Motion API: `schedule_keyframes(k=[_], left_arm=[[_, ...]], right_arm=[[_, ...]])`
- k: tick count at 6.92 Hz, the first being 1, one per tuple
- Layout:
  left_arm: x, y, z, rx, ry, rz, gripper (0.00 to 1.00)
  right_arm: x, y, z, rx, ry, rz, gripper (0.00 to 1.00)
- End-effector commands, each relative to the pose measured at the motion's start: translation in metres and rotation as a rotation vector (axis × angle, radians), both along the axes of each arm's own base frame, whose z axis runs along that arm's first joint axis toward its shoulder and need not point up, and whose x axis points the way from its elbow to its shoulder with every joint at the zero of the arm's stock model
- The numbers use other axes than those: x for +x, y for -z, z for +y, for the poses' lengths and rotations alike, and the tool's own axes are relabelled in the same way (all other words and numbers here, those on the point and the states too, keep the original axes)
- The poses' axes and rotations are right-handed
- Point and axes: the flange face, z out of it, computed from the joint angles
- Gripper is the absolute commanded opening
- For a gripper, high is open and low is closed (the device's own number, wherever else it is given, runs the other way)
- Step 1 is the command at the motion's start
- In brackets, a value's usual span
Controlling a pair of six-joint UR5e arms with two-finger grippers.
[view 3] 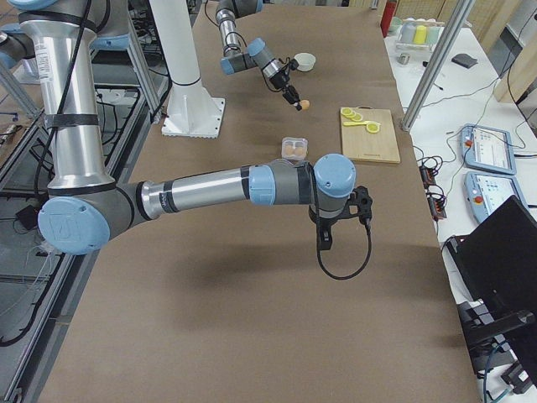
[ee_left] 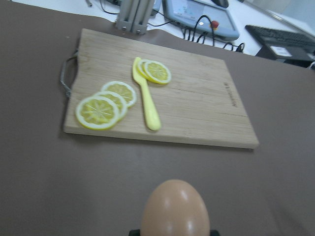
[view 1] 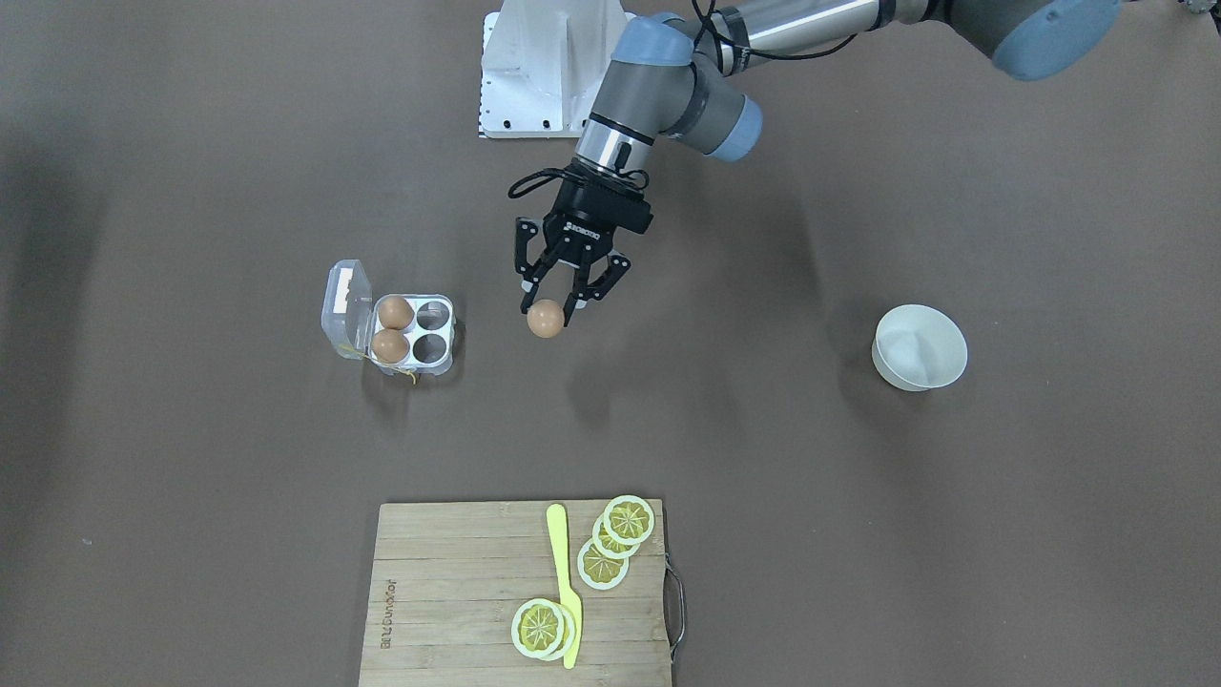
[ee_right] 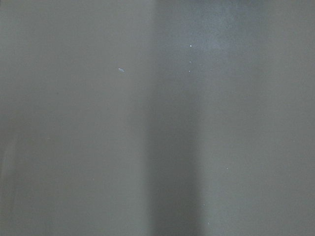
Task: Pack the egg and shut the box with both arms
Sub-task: 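Carry the egg with the left gripper over the clear egg box, then lower the egg into an empty slot and open the left gripper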
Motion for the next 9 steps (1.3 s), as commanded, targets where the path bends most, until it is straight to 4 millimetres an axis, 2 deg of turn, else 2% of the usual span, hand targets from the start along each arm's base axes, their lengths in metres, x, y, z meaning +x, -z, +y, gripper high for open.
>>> schedule_keyframes(k=[1,2,3,4,5,7,9], left_arm=[[0.042,0.027,0.008,0.01,0.023,0.005,0.0],[0.066,0.042,0.002,0.009,0.047,-0.016,0.0],[0.077,0.048,0.001,0.007,0.049,-0.027,0.0],[0.087,0.048,0.011,0.006,0.035,-0.034,0.0],[0.094,0.045,0.019,0.005,0.024,-0.046,0.0],[0.106,0.045,0.039,0.004,-0.005,-0.049,0.0],[0.114,0.071,0.041,0.007,-0.008,-0.033,0.0]], right_arm=[[-0.003,0.021,0.0,0.036,0.005,-0.017,1.0],[-0.005,0.023,0.005,0.038,0.007,-0.028,1.0],[-0.005,0.025,0.007,0.014,-0.006,-0.048,1.0],[-0.007,0.03,0.007,-0.029,-0.036,-0.071,1.0],[-0.008,0.04,0.009,-0.015,-0.037,-0.07,1.0],[-0.012,0.044,0.01,-0.013,-0.031,-0.072,1.0],[-0.012,0.045,0.01,-0.014,-0.032,-0.072,1.0]])
